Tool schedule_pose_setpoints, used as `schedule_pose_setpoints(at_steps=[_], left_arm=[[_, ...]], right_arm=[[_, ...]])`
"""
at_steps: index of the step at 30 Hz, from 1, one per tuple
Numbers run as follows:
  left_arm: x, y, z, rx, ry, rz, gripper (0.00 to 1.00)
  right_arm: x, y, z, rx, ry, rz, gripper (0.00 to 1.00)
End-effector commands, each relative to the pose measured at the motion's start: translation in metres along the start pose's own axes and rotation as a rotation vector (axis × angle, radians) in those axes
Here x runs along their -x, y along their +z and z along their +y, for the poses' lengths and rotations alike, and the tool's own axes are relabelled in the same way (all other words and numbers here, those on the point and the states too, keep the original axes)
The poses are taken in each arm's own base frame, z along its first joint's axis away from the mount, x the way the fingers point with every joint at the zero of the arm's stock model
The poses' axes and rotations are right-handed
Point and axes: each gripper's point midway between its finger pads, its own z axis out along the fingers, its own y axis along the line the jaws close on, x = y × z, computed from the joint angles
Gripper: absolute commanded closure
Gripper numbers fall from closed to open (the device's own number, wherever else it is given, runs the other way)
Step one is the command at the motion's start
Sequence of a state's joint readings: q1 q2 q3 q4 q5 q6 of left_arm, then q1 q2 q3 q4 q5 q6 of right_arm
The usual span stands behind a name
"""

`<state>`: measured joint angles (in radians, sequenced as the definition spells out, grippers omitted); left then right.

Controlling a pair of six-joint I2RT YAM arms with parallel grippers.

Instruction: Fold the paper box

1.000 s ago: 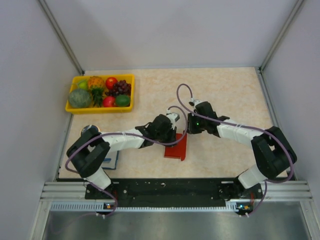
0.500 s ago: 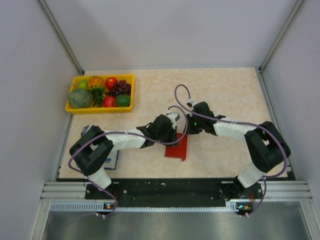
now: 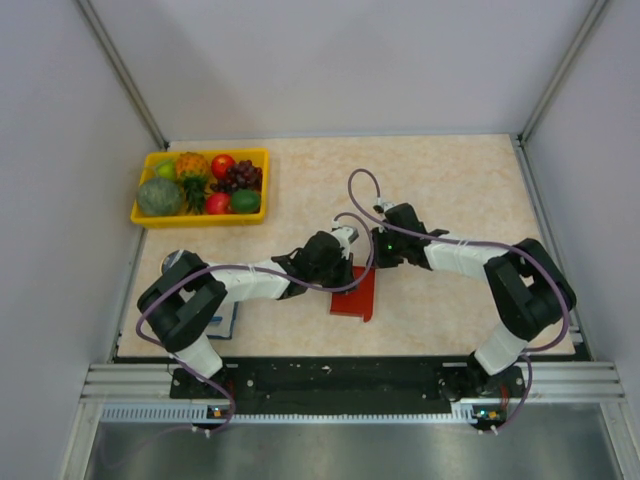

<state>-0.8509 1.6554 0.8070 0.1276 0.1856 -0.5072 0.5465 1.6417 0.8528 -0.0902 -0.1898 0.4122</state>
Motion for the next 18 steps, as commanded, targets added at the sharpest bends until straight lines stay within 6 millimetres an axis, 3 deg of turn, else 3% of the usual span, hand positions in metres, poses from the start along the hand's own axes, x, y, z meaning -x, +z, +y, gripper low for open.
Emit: schedule_pose_setpoints(at_steps=[1,5,11,13,18], left_arm=[[-0.038,0.001,0.030,0.107,-0.005,0.099,0.97],[-0.038,0.002,0.029,0.100,-0.004,0.104,0.97],[-0.039,0.002,0.029,0.094,-0.001,0.106,0.97],[-0.041,0.003,0.029,0.090,0.000,0.107,0.97],[-0.041,0.003,0.028,0.086,0.000,0.107,0.97]], right_arm=[[-0.014,0.001,0.008,0.064,0.043,0.082,1.00],[-0.019,-0.010,0.018,0.188,0.118,0.136,0.96],[0.009,-0.028,0.020,0.331,0.013,0.024,0.82],[0.020,-0.029,0.023,0.381,-0.023,-0.016,0.82],[0.027,-0.030,0.023,0.498,-0.028,-0.071,0.76]])
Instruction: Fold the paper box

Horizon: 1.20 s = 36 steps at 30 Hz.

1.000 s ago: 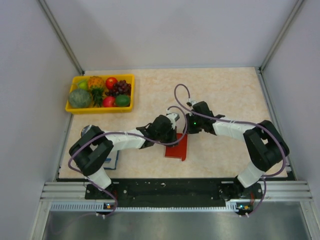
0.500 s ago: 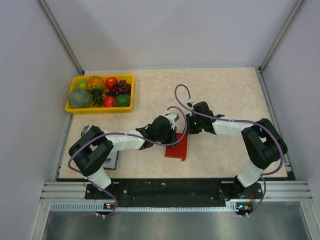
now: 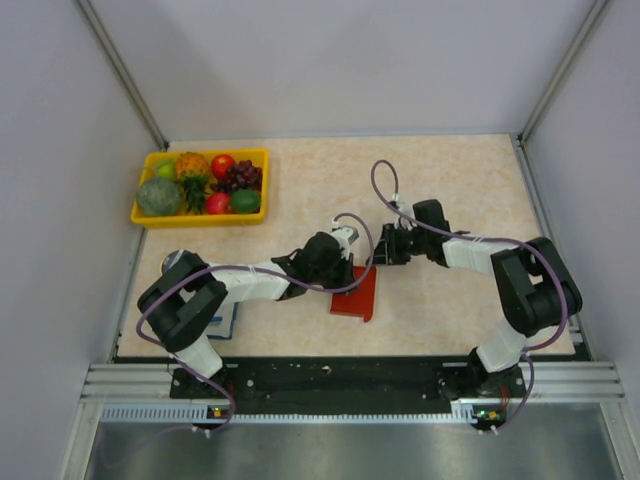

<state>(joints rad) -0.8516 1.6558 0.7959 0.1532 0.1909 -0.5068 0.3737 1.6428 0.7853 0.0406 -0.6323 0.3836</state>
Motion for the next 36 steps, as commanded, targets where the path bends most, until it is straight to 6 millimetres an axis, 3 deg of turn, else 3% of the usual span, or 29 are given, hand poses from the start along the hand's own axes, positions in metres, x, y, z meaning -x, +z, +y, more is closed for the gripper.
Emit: schedule_pose_setpoints(at_steps=[1,17,30,36], left_arm=[[-0.042,0.001,0.030,0.098,-0.003,0.116,0.97],[-0.042,0.001,0.028,0.085,0.001,0.109,0.97],[-0.041,0.001,0.028,0.081,0.002,0.106,0.97],[-0.041,0.000,0.028,0.079,0.003,0.106,0.97]], right_arm=[[0.021,-0.005,0.017,0.157,-0.112,-0.069,0.75],[0.002,0.005,-0.013,0.060,-0.092,-0.029,0.68],[-0.015,-0.002,0.006,0.168,-0.047,-0.036,0.71],[-0.015,-0.001,0.004,0.154,-0.025,-0.053,0.64]])
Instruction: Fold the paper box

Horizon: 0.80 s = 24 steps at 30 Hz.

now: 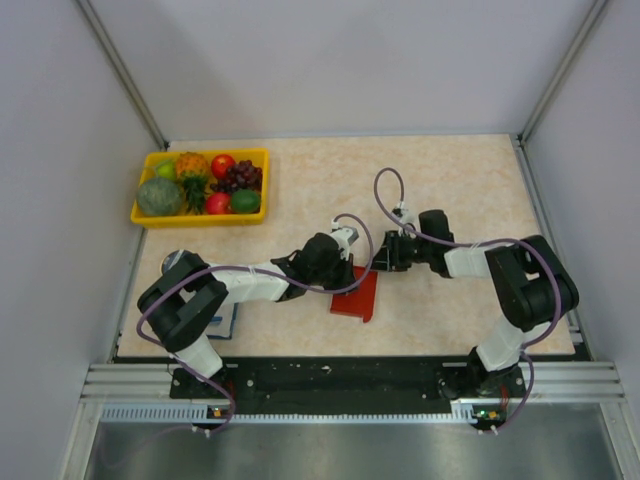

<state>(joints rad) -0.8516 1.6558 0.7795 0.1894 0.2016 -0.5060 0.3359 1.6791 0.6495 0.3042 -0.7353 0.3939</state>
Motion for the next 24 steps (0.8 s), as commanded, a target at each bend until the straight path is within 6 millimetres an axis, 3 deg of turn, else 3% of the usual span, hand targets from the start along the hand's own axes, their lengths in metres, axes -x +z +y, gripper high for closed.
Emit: schedule_pose_setpoints(at_steps=[1,9,16,20,24], left_arm=[[-0.042,-0.001,0.029,0.097,-0.002,0.120,0.97],[-0.041,-0.001,0.029,0.095,-0.002,0.117,0.97],[-0.041,0.000,0.029,0.094,-0.001,0.121,0.97],[-0.041,-0.001,0.029,0.095,-0.002,0.120,0.97],[-0.041,-0.001,0.029,0.094,-0.001,0.119,0.97]], right_arm=[[-0.001,-0.004,0.013,0.056,0.009,0.001,0.64],[-0.010,-0.006,0.006,0.028,0.025,0.015,0.65],[-0.021,-0.007,0.012,0.075,0.061,0.000,0.75],[-0.025,-0.008,0.015,0.095,0.074,-0.002,0.72],[-0.026,-0.010,0.004,0.018,0.070,-0.017,0.65]])
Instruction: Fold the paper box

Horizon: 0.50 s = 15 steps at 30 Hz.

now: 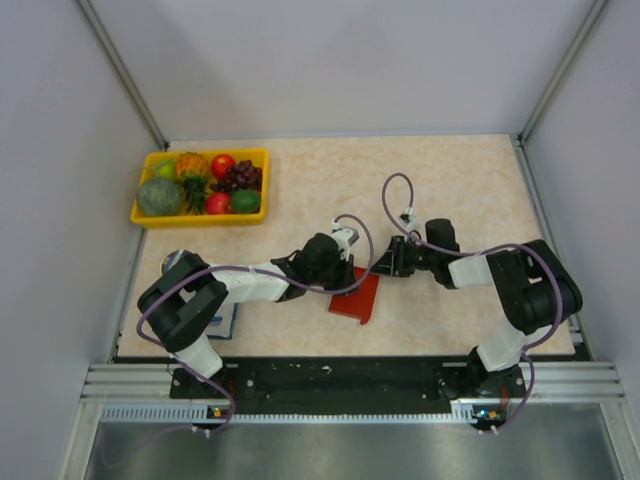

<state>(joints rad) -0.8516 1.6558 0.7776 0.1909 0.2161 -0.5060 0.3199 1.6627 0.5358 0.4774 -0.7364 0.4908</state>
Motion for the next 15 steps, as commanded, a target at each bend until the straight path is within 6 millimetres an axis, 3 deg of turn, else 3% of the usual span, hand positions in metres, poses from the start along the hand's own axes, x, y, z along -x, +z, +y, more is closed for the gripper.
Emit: schedule_pose_setpoints(at_steps=[1,15], left_arm=[[-0.039,-0.001,0.031,0.106,-0.004,0.110,0.97],[-0.040,0.000,0.030,0.100,-0.001,0.115,0.97]], right_arm=[[-0.016,-0.007,0.005,-0.007,0.015,0.044,0.65],[-0.016,-0.006,-0.004,-0.044,-0.018,0.043,0.61]])
